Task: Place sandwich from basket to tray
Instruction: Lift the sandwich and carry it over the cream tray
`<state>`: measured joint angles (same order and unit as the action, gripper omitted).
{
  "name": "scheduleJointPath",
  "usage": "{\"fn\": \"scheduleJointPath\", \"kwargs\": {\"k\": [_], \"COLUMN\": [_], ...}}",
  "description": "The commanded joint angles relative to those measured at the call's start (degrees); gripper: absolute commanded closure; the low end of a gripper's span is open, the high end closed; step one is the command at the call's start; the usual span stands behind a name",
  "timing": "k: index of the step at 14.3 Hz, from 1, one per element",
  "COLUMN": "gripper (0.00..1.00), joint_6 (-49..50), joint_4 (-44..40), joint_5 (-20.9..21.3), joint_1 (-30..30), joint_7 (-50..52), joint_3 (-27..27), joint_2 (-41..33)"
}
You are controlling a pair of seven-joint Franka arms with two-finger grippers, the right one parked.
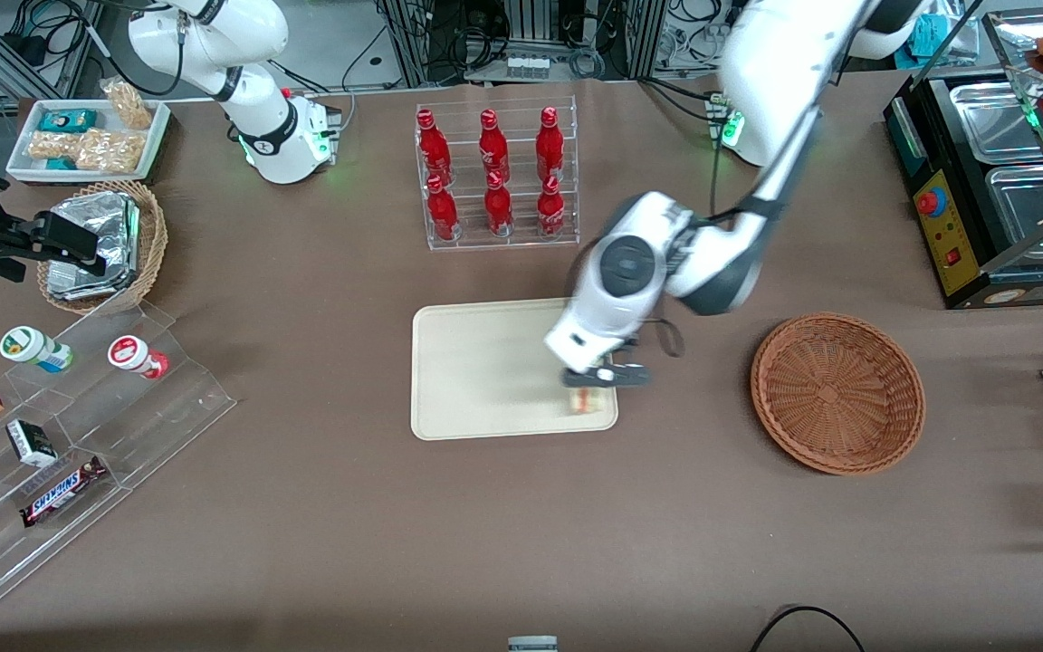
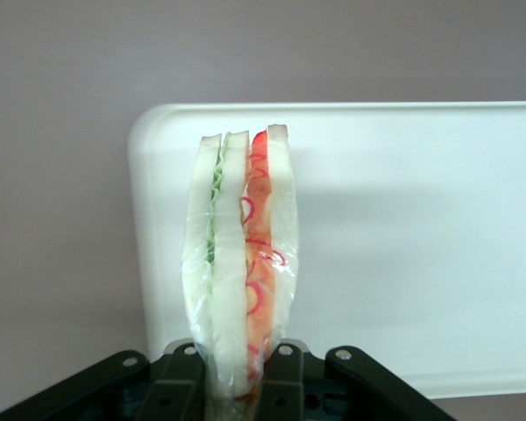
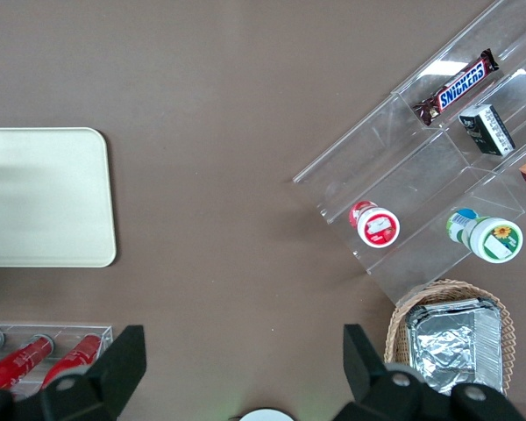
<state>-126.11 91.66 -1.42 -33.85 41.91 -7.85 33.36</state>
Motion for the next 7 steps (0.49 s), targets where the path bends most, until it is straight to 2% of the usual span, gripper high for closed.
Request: {"fn": "scheduleJointPath", "kwargs": {"k": [1, 3, 6, 7], "gripper": [0.87, 0.87, 0.87, 0.87], "joint_6": [-2.28, -2.65, -2.73, -3.00], "joint_4": [-6.49, -8.25, -8.52, -8.43], "joint_5": [0.98, 4.39, 11.77, 12.14], "joint_1": [-4.89, -6.92, -8.95, -9.30], "joint_7": [6.15, 10.36, 16.34, 16.97], "joint_3": [1.08, 1.17, 1.17, 0.99], "joint_2": [5.56, 7.32, 8.73, 8.91]}}
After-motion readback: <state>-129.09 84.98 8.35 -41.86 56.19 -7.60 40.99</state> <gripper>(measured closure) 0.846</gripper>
